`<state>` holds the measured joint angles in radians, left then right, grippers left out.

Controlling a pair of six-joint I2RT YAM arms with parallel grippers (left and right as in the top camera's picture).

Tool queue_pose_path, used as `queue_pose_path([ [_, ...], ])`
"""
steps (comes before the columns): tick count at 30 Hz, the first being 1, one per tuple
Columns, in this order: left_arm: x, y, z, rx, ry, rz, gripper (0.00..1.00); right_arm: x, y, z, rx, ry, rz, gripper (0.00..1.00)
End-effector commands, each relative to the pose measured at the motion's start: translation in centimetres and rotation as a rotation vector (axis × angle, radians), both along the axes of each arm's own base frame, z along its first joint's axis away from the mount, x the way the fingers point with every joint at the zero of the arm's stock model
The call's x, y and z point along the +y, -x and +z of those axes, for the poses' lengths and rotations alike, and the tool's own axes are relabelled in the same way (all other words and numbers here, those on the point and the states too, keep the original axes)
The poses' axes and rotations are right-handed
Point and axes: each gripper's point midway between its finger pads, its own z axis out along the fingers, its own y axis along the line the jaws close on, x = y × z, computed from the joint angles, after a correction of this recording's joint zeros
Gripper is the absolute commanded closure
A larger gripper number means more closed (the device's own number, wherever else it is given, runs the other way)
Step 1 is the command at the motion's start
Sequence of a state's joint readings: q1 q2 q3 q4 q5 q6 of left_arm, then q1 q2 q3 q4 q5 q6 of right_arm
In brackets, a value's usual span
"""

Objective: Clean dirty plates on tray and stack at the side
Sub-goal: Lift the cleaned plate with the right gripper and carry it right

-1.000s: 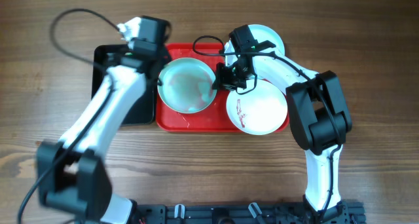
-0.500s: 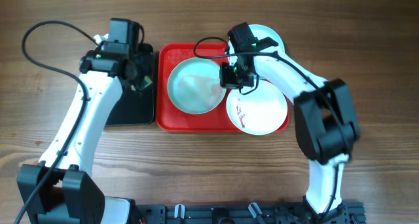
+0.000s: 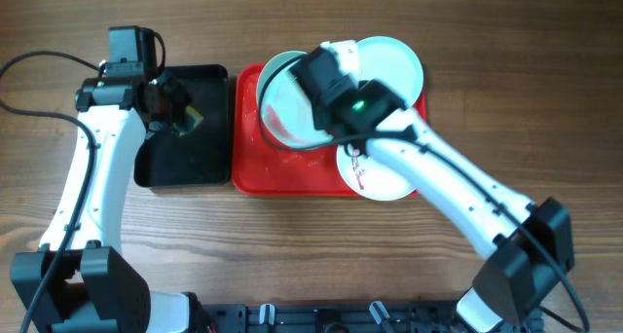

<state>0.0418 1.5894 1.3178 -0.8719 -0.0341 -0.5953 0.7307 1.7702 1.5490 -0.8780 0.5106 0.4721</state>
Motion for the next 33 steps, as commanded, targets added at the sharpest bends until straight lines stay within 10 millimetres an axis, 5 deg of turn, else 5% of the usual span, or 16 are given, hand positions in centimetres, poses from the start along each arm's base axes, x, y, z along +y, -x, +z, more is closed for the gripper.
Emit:
queue_pose_path([
  [1, -0.5, -0.2, -0.1, 0.003, 0.028, -0.026, 0.96, -0.8, 0.2, 5.1, -0.278, 0.21, -0.092, 0.96],
  [11, -0.5, 0.1, -0.2, 0.017, 0.029, -0.026, 0.96, 1.3, 3.2, 11.4, -0.579, 0.494, -0.082, 0.96],
  [19, -0.6, 0.2, -0.3, 0.021, 0.036, -0.028, 0.96, 2.5, 3.8, 15.0, -0.677, 0.626, -0.098, 0.96],
  [33, -0.6, 0.5, -0.4, 0.032, 0.037, -0.028, 0.96, 3.7, 3.1, 16.5, -0.686, 0.625, -0.082, 0.96],
])
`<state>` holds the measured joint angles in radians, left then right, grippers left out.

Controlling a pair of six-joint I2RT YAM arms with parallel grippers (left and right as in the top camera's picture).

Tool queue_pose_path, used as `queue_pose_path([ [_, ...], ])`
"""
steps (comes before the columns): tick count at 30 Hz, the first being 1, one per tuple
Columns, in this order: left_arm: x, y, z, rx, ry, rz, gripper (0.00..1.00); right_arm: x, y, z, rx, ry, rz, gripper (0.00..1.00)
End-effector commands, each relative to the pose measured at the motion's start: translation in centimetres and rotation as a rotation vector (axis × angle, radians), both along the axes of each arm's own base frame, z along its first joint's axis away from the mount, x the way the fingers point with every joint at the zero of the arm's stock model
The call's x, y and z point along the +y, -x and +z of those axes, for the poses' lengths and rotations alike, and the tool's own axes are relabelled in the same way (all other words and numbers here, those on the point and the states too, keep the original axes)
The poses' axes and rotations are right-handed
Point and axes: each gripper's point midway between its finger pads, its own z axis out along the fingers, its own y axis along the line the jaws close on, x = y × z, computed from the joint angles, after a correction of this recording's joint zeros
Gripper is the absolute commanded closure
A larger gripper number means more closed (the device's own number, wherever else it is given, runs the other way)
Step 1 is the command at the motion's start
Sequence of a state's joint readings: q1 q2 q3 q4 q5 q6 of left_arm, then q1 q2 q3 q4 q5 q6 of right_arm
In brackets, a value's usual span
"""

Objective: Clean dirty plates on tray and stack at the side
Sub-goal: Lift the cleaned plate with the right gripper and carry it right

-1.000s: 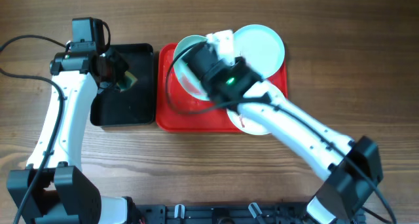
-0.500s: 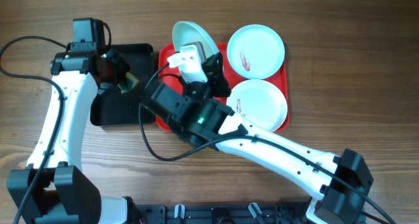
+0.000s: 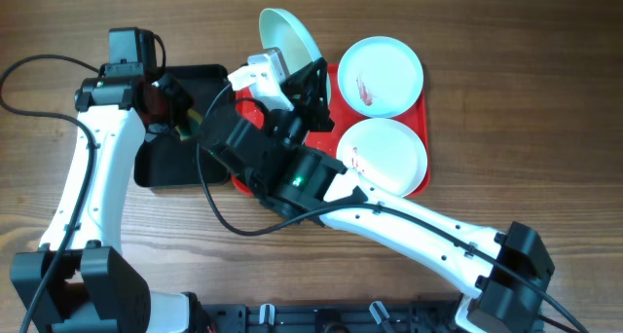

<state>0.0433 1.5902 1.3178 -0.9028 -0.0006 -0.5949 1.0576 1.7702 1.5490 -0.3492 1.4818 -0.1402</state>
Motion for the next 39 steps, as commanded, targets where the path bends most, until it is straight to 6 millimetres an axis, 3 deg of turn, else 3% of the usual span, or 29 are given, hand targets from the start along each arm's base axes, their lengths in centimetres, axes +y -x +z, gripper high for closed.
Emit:
queue_pose_path([
  [1, -0.1, -0.2, 0.0, 0.002, 0.005, -0.016, 0.96, -0.4, 0.3, 1.3, -0.009, 0.012, -0.014, 0.96],
  [8, -0.5, -0.2, 0.0, 0.0, 0.027, -0.025, 0.96, 1.6, -0.4, -0.6, 0.096, 0.026, 0.129, 0.96],
  [12, -0.5, -0.2, 0.0, 0.0, 0.029, -0.026, 0.96, 2.8, -0.6, -4.2, 0.223, -0.081, 0.239, 0.96],
  [14, -0.5, -0.2, 0.0, 0.0, 0.029, -0.026, 0.96, 1.5, -1.2, -7.0, 0.328, -0.19, 0.229, 0.96],
  [17, -0.5, -0.3, 0.0, -0.004, 0.029, -0.026, 0.96, -1.1, -2.6, -8.9, 0.421, -0.246, 0.185, 0.96],
  [22, -0.5, -0.5, 0.1, -0.012, 0.029, -0.026, 0.96, -4.8, -4.4, -8.2, 0.395, -0.347, 0.092, 0.96],
  [25, -0.6, -0.5, 0.1, -0.013, 0.033, -0.028, 0.96, -5.5, -4.9, -5.6, 0.352, -0.403, 0.12, 0.96],
  [27, -0.8, -0.6, 0.1, -0.017, 0.044, -0.032, 0.96, -5.1, -4.9, -3.9, 0.333, -0.351, 0.176, 0.96],
  [29, -0.9, -0.7, 0.2, -0.02, 0.049, -0.035, 0.96, -4.6, -4.7, -3.5, 0.342, -0.283, 0.206, 0.96],
  [34, -1.0, -0.7, 0.2, -0.021, 0.052, -0.036, 0.96, -4.3, -4.1, -5.8, 0.375, -0.086, 0.148, 0.96],
  [39, -1.0, -0.7, 0.2, -0.021, 0.052, -0.036, 0.96, -4.0, -4.4, -8.5, 0.477, -0.321, 0.187, 0.96],
])
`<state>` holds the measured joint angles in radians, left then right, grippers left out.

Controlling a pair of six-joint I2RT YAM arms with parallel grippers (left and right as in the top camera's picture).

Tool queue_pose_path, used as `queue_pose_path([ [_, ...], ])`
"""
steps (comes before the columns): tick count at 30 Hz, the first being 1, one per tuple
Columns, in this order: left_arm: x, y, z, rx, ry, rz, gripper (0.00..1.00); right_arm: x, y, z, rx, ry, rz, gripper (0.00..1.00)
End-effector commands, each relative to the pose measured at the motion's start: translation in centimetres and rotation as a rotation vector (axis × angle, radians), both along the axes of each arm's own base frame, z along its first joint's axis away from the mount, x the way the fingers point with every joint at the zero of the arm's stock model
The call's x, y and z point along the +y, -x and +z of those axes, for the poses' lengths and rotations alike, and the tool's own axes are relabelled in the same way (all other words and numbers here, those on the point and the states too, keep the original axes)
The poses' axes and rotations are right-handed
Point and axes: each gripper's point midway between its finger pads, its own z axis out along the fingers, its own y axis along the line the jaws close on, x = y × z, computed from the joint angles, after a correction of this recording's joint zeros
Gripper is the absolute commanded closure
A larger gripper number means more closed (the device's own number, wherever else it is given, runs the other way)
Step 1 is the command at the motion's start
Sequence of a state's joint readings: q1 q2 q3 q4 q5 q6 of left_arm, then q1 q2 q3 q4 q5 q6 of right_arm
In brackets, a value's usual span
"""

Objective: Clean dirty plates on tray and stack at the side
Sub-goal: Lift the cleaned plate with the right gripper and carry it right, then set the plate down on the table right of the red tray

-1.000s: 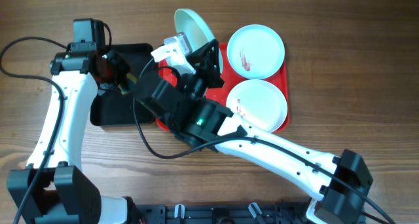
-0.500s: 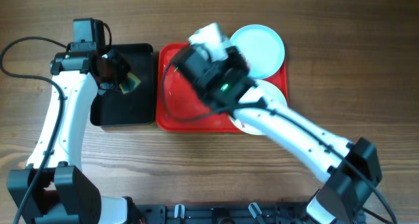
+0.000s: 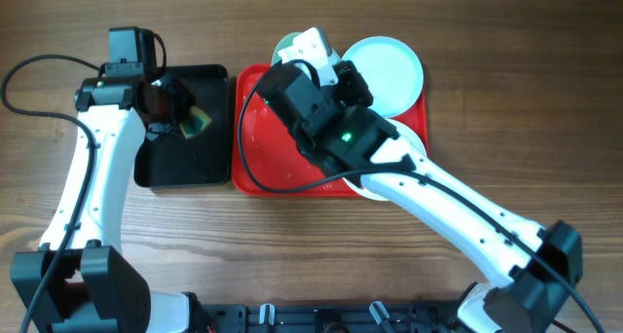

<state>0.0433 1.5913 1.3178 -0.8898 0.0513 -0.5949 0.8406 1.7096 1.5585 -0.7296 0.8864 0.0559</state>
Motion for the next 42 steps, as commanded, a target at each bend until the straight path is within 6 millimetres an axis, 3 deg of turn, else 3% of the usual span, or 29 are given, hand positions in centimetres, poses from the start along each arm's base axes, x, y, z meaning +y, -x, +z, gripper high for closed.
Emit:
queue_pose_path([
  [1, -0.1, -0.4, 0.1, -0.007, 0.004, -0.016, 0.96, -0.6, -0.9, -1.6, 0.098, -0.206, -0.013, 0.96],
  [3, -0.1, -0.3, 0.1, -0.007, 0.004, -0.016, 0.96, -1.8, -1.5, -2.0, 0.17, -0.314, -0.012, 0.95],
  [6, -0.1, -0.3, 0.1, -0.007, 0.004, -0.016, 0.96, -5.8, -2.3, -2.7, 0.265, -0.457, -0.083, 0.96],
  [12, -0.1, -0.4, 0.1, -0.007, 0.004, -0.016, 0.96, -17.1, -3.3, -5.7, 0.484, -0.804, -0.263, 0.96],
  [16, -0.1, -0.4, 0.1, -0.007, 0.004, -0.016, 0.96, -25.9, -2.8, -8.3, 0.49, -0.869, -0.496, 0.96],
  [20, -0.1, -0.3, 0.1, -0.007, 0.004, -0.016, 0.96, -30.7, -1.9, -11.0, 0.507, -0.894, -0.636, 0.96],
  [23, -0.1, -0.4, 0.1, -0.007, 0.004, -0.016, 0.96, -33.1, -1.1, -13.2, 0.527, -0.898, -0.718, 0.96],
  [31, -0.1, -0.4, 0.1, -0.007, 0.004, -0.017, 0.96, -37.1, 1.6, -18.1, 0.563, -0.872, -0.898, 0.96],
  [39, -0.1, -0.4, 0.1, -0.008, 0.004, -0.017, 0.96, -39.3, 2.9, -18.8, 0.54, -0.869, -0.99, 0.96],
  [41, -0.1, -0.4, 0.1, -0.008, 0.004, -0.017, 0.96, -39.4, 2.7, -18.7, 0.531, -0.869, -0.985, 0.85],
  [42, -0.1, -0.4, 0.1, -0.008, 0.004, -0.017, 0.96, -39.3, 2.6, -18.7, 0.53, -0.873, -0.98, 0.71],
])
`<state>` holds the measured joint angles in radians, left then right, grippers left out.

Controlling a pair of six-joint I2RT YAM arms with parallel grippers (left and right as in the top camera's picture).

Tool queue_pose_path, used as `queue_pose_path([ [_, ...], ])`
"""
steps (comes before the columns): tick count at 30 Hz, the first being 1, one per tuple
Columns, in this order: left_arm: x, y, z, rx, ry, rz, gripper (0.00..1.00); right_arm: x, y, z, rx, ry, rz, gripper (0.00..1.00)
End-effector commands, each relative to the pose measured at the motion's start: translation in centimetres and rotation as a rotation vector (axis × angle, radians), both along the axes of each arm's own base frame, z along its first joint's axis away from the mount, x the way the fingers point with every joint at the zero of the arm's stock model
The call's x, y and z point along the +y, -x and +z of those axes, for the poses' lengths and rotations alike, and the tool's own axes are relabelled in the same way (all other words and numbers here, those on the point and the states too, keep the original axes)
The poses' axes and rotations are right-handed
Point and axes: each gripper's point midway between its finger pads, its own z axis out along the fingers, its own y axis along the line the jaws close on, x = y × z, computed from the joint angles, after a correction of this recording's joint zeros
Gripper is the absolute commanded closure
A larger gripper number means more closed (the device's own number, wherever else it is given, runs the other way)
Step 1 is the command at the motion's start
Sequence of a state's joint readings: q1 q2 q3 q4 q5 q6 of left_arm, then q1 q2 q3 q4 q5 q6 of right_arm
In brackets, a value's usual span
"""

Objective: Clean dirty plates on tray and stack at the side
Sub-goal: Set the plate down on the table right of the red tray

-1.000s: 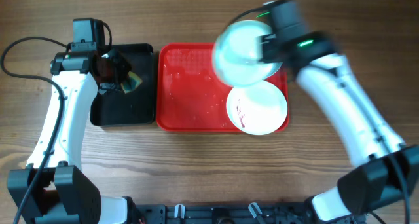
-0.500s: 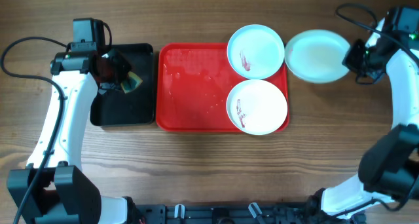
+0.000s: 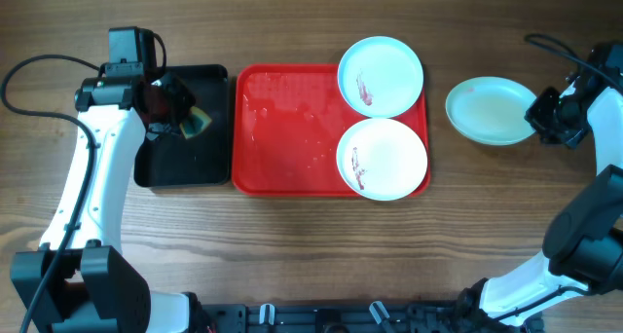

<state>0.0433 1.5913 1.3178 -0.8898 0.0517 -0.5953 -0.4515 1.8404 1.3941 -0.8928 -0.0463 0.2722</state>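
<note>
A red tray [image 3: 282, 129] holds two white plates on its right side, both with red smears: one at the back [image 3: 381, 75] and one at the front [image 3: 382, 158]. A pale green plate [image 3: 487, 111] lies on the table to the right of the tray. My right gripper [image 3: 538, 112] is at that plate's right rim, fingers over the edge and seemingly shut on it. My left gripper [image 3: 180, 114] hangs over the black tray [image 3: 185, 163], shut on a yellow-green sponge [image 3: 198, 124].
The left half of the red tray is wet and bare. Cables run along the far left and far right table edges. The right arm's base stands at the front right, the left arm's base at the front left.
My right arm has swung from over the red tray to the far right. The pale green plate it carried now lies flat on the table beside the tray. The left arm has not moved.
My right gripper held the pale green plate over the red tray's left half. It then held the plate tilted near the black tray and the sponge, then back over the red tray. Now the plate rests on the table to the right, and two smeared plates stay on the tray.
</note>
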Motion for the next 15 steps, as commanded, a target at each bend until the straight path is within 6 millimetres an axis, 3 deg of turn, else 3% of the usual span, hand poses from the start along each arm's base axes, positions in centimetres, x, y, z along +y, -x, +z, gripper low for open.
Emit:
queue_pose_path([
  [1, -0.1, -0.4, 0.1, -0.008, 0.003, -0.018, 0.96, 0.0, 0.0, -0.8, 0.016, 0.003, -0.014, 0.6],
  [8, -0.1, -0.4, 0.1, -0.007, 0.003, -0.018, 0.96, 3.5, -1.0, -0.3, -0.052, -0.156, 0.13, 0.55],
  [15, -0.3, -0.4, 0.1, -0.007, 0.003, -0.021, 0.96, 12.2, -1.3, 1.5, -0.098, -0.39, 0.404, 0.62],
])
